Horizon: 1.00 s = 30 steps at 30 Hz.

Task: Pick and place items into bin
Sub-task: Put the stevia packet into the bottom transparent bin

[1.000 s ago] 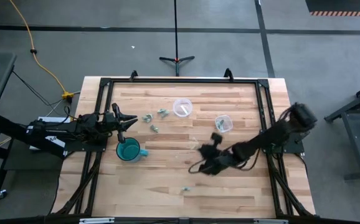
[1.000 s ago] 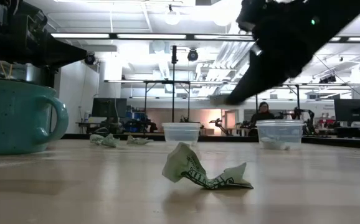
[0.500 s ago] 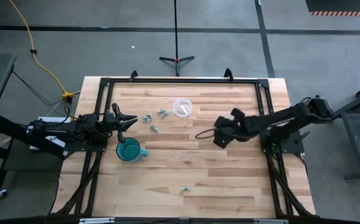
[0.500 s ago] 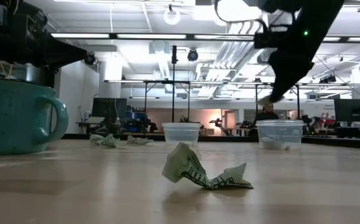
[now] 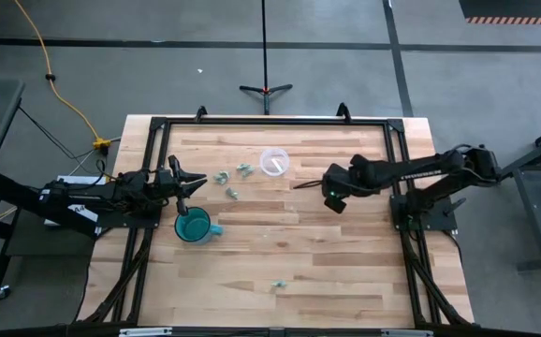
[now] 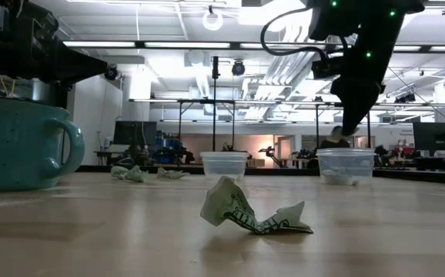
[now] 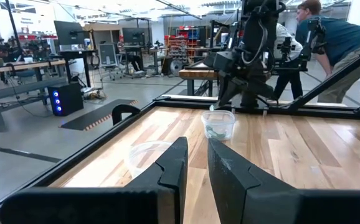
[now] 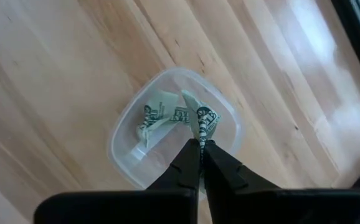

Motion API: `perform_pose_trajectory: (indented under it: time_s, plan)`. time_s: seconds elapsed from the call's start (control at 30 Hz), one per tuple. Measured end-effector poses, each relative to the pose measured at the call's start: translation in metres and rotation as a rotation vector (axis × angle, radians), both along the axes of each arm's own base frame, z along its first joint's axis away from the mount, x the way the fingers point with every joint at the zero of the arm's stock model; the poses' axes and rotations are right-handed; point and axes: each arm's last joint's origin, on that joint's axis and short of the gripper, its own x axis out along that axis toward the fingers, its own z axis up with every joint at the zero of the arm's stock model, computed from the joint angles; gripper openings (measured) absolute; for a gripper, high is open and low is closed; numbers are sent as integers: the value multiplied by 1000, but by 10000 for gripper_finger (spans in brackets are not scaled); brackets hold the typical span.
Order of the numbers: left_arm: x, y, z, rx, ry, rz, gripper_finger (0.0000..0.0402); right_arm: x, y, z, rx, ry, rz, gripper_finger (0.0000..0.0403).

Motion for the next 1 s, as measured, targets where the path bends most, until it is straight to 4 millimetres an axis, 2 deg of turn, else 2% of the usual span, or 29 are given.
perform_pose_trajectory:
  time_s: [0.3,0.47,0.6,0.87,1.0]
  plan:
    - [0,0,0,0,0,0,99,0,-3,0,20,9,13,10]
    - [0,0,0,0,0,0,99,0,-2,0,27,9,14,30]
    - [0,0,0,0,0,0,99,0,-2,0,37,3,8,64]
    - [0,0,0,0,0,0,99,5,1,0,68,-55,6,165]
    - [0,0,0,0,0,0,99,5,2,0,67,-54,12,203]
